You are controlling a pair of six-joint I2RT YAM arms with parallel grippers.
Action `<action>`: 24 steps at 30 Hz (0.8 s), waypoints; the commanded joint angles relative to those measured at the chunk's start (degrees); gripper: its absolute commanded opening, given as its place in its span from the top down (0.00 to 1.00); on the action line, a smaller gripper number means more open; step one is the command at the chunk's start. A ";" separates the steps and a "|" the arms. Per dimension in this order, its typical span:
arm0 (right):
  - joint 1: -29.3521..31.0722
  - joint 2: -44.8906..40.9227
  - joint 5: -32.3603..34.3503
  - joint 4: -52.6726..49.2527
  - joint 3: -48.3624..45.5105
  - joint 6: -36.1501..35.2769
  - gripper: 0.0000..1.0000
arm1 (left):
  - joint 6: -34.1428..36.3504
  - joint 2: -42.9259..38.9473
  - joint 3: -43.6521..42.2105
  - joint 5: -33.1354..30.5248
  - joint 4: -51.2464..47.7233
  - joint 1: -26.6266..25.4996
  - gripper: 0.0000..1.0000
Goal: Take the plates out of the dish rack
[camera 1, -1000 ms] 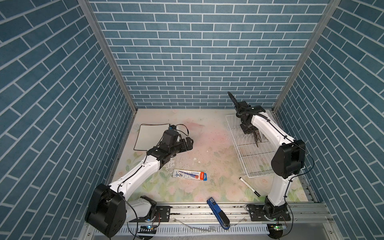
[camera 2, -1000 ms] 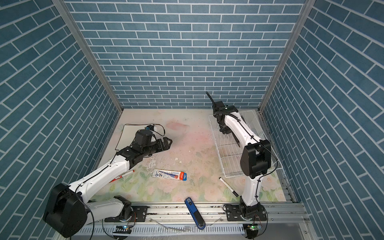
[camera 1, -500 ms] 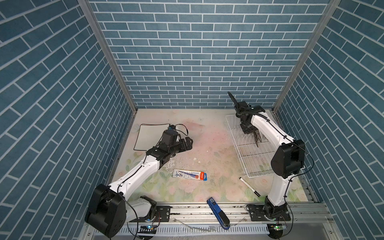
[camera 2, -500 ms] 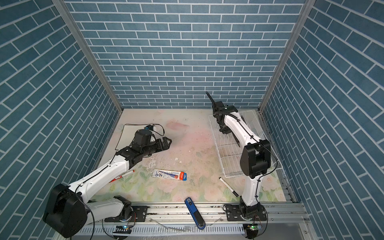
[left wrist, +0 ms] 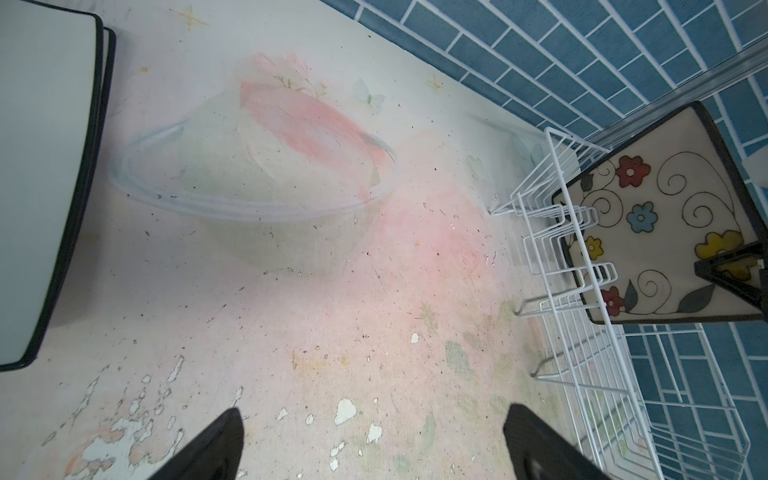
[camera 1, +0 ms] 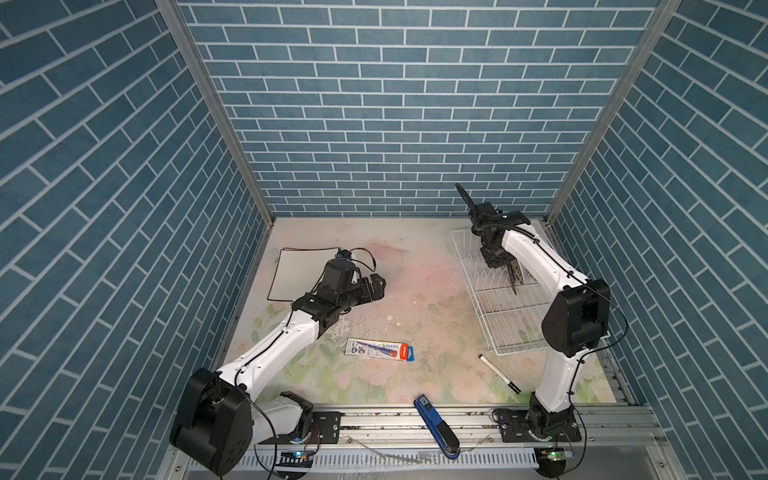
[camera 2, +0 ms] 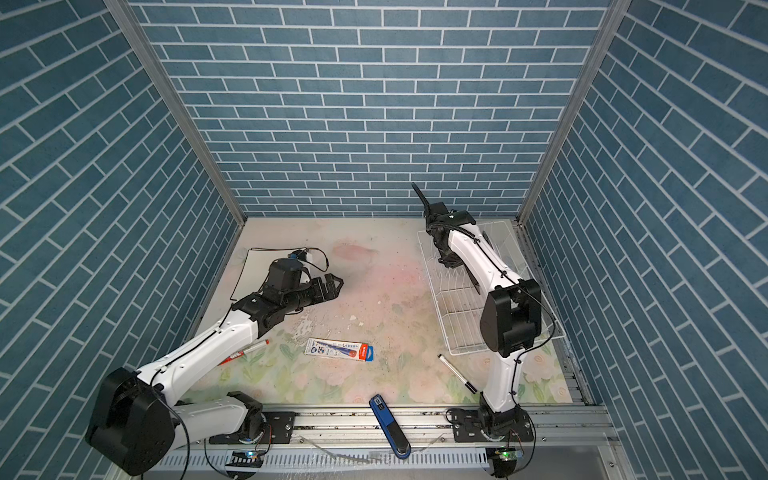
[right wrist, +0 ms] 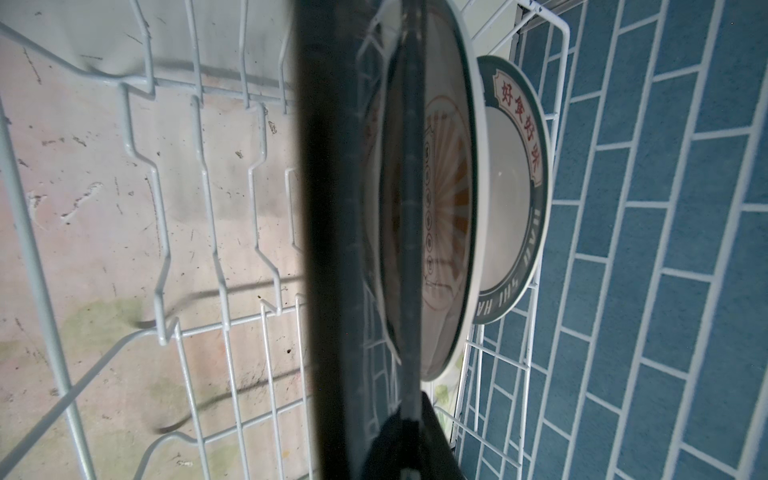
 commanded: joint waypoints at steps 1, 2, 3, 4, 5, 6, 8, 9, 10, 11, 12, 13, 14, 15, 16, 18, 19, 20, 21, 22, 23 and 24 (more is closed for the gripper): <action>0.80 0.69 -1.06 -0.49 2.32 0.30 0.97 | 0.59 -0.74 -1.33 0.36 -0.39 0.46 0.00; 0.80 0.68 -1.05 -0.49 2.36 0.30 0.97 | 0.61 -0.83 -1.42 0.26 -0.31 0.48 0.00; 0.77 0.61 -1.06 -0.50 2.36 0.30 0.98 | 0.57 -0.85 -1.44 0.26 -0.33 0.43 0.00; 0.81 0.59 -1.06 -0.58 2.32 0.21 0.99 | 0.59 -0.78 -1.45 0.27 -0.32 0.50 0.00; 0.88 0.59 -1.01 -0.58 2.44 0.21 1.00 | 0.52 -0.76 -1.48 0.26 -0.28 0.43 0.00; 0.90 0.59 -0.97 -0.68 2.45 0.21 1.00 | 0.53 -0.80 -1.44 0.43 -0.22 0.43 0.00; 0.84 0.61 -0.96 -0.77 2.62 0.12 1.00 | 0.46 -0.71 -1.44 0.35 -0.18 0.44 0.00; 0.97 0.67 -0.88 -0.77 2.62 0.03 1.00 | 0.42 -0.70 -1.35 0.46 -0.19 0.49 0.00; 0.97 0.68 -0.90 -0.82 2.62 -0.05 1.00 | 0.42 -0.63 -1.36 0.47 -0.13 0.43 0.00; 0.86 0.76 -0.88 -0.81 2.64 -0.06 1.00 | 0.45 -0.63 -1.27 0.57 -0.13 0.43 0.00; 0.93 0.76 -0.79 -0.85 2.62 -0.14 1.00 | 0.41 -0.63 -1.28 0.60 -0.21 0.47 0.00; 0.95 0.76 -0.79 -0.89 2.58 -0.14 1.00 | 0.43 -0.63 -1.26 0.59 -0.26 0.43 0.00; 0.97 0.76 -0.79 -0.85 2.54 -0.06 1.00 | 0.41 -0.63 -1.31 0.54 -0.33 0.43 0.00; 0.99 0.76 -0.88 -0.85 2.54 -0.13 1.00 | 0.44 -0.75 -1.35 0.60 -0.32 0.43 0.00; 1.01 0.76 -0.88 -0.85 2.63 -0.14 1.00 | 0.47 -0.77 -1.44 0.56 -0.30 0.47 0.00; 1.03 0.68 -0.70 -0.85 2.72 -0.14 1.00 | 0.45 -0.84 -1.61 0.45 -0.30 0.50 0.00; 1.06 0.60 -0.70 -0.85 2.80 -0.14 1.00 | 0.41 -0.91 -1.62 0.45 -0.31 0.44 0.00; 1.06 0.52 -0.64 -0.89 2.84 -0.14 1.00 | 0.43 -0.91 -1.68 0.45 -0.30 0.46 0.00; 1.16 0.50 -0.41 -0.94 2.93 -0.14 1.00 | 0.43 -0.98 -1.70 0.53 -0.30 0.51 0.00; 1.15 0.35 -0.35 -0.92 2.98 -0.14 1.00 | 0.46 -0.98 -1.72 0.49 -0.30 0.44 0.00; 1.14 0.25 -0.19 -0.86 3.00 -0.14 1.00 | 0.46 -1.02 -1.72 0.54 -0.31 0.51 0.00; 1.17 0.15 -0.09 -0.86 3.06 -0.23 1.00 | 0.42 -0.94 -1.62 0.56 -0.28 0.52 0.00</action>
